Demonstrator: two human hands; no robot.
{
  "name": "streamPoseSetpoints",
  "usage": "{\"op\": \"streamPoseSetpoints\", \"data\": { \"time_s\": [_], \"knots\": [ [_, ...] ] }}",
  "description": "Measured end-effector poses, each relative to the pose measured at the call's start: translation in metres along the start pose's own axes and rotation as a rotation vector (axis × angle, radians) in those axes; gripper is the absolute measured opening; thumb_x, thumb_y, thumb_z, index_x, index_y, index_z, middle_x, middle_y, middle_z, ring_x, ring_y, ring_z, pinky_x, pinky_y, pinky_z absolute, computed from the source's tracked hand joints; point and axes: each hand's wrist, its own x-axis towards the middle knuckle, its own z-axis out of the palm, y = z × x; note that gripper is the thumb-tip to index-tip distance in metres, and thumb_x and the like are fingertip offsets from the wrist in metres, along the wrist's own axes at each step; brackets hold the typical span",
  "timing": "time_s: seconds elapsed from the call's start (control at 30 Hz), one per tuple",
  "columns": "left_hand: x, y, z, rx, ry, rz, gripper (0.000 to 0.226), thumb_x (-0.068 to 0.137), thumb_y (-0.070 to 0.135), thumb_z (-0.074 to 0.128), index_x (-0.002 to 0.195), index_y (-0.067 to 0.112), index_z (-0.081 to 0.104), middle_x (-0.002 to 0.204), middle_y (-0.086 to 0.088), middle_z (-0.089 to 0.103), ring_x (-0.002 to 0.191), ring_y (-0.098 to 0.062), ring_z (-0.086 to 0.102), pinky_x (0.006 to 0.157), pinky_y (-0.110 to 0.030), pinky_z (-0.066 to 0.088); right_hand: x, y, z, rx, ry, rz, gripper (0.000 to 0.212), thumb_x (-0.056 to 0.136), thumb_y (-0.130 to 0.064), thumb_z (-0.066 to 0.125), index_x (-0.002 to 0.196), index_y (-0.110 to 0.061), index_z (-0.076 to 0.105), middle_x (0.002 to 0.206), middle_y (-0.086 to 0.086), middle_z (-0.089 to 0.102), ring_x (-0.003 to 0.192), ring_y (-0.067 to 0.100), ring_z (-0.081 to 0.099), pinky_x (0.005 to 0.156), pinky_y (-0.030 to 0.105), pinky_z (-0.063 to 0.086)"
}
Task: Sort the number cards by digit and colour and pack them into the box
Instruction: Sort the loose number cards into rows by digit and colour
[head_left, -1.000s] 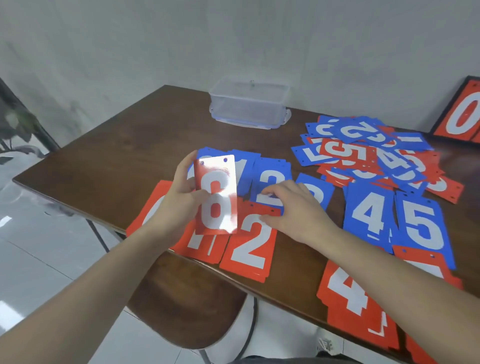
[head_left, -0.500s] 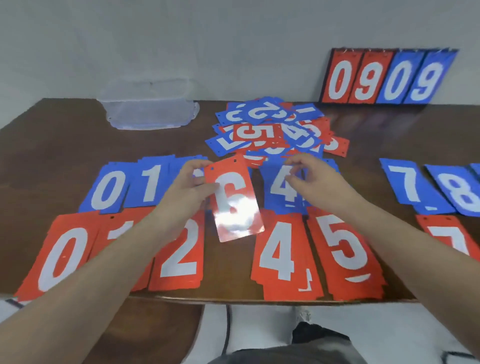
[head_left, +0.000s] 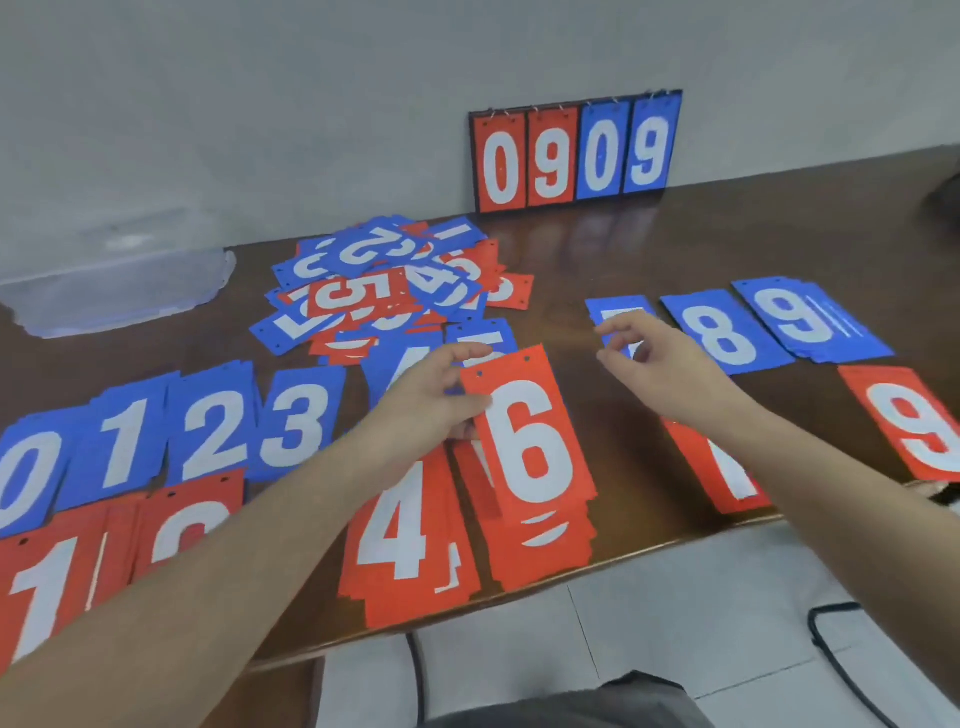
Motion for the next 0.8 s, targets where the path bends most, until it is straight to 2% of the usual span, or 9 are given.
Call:
{"op": "streamPoseSetpoints", "data": {
  "time_s": [0.1, 0.2, 0.33, 0.4, 0.43, 0.53, 0.6, 0.67, 0.8],
  "knots": [
    [0.010, 0.001, 0.035, 0.030, -0.045, 0.005, 0.038, 0.096, -0.002, 0.061, 0.124, 0.024, 0.063, 0.111, -0.002, 0.075, 0.103, -0.026, 0.072, 0.088, -0.042, 0.060, -0.005, 0.025, -0.025, 0.010, -0.009, 0.038, 0.018, 0.097, -0.026, 0.060, 0.111, -0.037, 0.058, 0.099, -0.015, 0.061, 0.061, 0.015, 0.056, 0.052, 0.015, 0.042],
    [0.021, 0.003, 0.070, 0.112, -0.050, -0.001, 0.038, 0.094, -0.002, 0.063, 0.121, 0.025, 0.065, 0.112, 0.000, 0.074, 0.098, -0.020, 0.074, 0.083, -0.036, 0.062, -0.009, 0.047, -0.046, 0.021, -0.008, 0.044, 0.018, 0.098, -0.026, 0.060, 0.113, -0.036, 0.057, 0.098, -0.015, 0.061, 0.057, 0.008, 0.051, 0.058, 0.024, 0.045],
    [0.037, 0.003, 0.106, 0.346, -0.038, 0.009, 0.036, 0.091, 0.002, 0.067, 0.111, 0.032, 0.064, 0.107, 0.005, 0.071, 0.088, -0.012, 0.073, 0.075, -0.026, 0.061, -0.009, 0.068, -0.069, 0.022, -0.028, 0.039, 0.022, 0.099, -0.026, 0.059, 0.120, -0.033, 0.057, 0.100, -0.016, 0.060, 0.063, 0.002, 0.054, 0.059, 0.013, 0.043],
    [0.041, 0.003, 0.113, 0.525, -0.013, 0.044, 0.036, 0.090, 0.004, 0.068, 0.110, 0.034, 0.062, 0.100, 0.012, 0.068, 0.079, -0.001, 0.069, 0.070, -0.017, 0.057, -0.006, 0.074, -0.077, 0.030, -0.051, 0.028, 0.023, 0.099, -0.026, 0.058, 0.122, -0.031, 0.058, 0.102, -0.015, 0.060, 0.065, -0.005, 0.055, 0.059, 0.009, 0.042],
    [0.042, 0.003, 0.114, 0.625, 0.001, 0.054, 0.034, 0.090, 0.007, 0.067, 0.111, 0.033, 0.061, 0.098, 0.015, 0.066, 0.078, 0.002, 0.066, 0.069, -0.017, 0.055, -0.004, 0.076, -0.080, 0.036, -0.062, 0.015, 0.024, 0.099, -0.026, 0.058, 0.123, -0.030, 0.058, 0.104, -0.014, 0.061, 0.066, -0.007, 0.056, 0.060, 0.007, 0.041],
    [0.040, 0.004, 0.113, 0.841, 0.047, 0.016, 0.037, 0.090, 0.016, 0.069, 0.122, 0.032, 0.059, 0.104, 0.014, 0.065, 0.090, -0.006, 0.063, 0.075, -0.026, 0.056, 0.003, 0.080, -0.086, 0.047, -0.102, -0.011, 0.026, 0.100, -0.026, 0.057, 0.126, -0.029, 0.058, 0.109, -0.010, 0.061, 0.074, -0.005, 0.058, 0.064, 0.008, 0.040],
    [0.039, 0.004, 0.113, 0.947, 0.077, 0.010, 0.043, 0.089, 0.022, 0.073, 0.128, 0.031, 0.059, 0.115, 0.010, 0.062, 0.104, -0.011, 0.060, 0.085, -0.028, 0.054, 0.008, 0.081, -0.087, 0.050, -0.126, -0.024, 0.027, 0.101, -0.028, 0.057, 0.127, -0.030, 0.057, 0.109, -0.011, 0.060, 0.081, -0.001, 0.059, 0.068, 0.012, 0.039],
    [0.040, 0.005, 0.115, 1.055, 0.092, -0.026, 0.048, 0.088, 0.029, 0.074, 0.132, 0.033, 0.057, 0.124, 0.007, 0.057, 0.117, -0.015, 0.052, 0.098, -0.038, 0.050, 0.013, 0.084, -0.085, 0.067, -0.154, -0.042, 0.027, 0.101, -0.028, 0.057, 0.127, -0.030, 0.057, 0.105, -0.015, 0.060, 0.082, 0.000, 0.059, 0.070, 0.014, 0.040],
    [0.037, 0.008, 0.121, 1.152, 0.130, -0.082, 0.051, 0.087, 0.036, 0.073, 0.135, 0.038, 0.054, 0.138, 0.007, 0.045, 0.131, -0.018, 0.037, 0.111, -0.047, 0.035, 0.020, 0.086, -0.081, 0.096, -0.226, -0.074, 0.026, 0.101, -0.028, 0.057, 0.127, -0.031, 0.056, 0.100, -0.017, 0.059, 0.087, 0.004, 0.059, 0.071, 0.016, 0.042]
  ]
}}
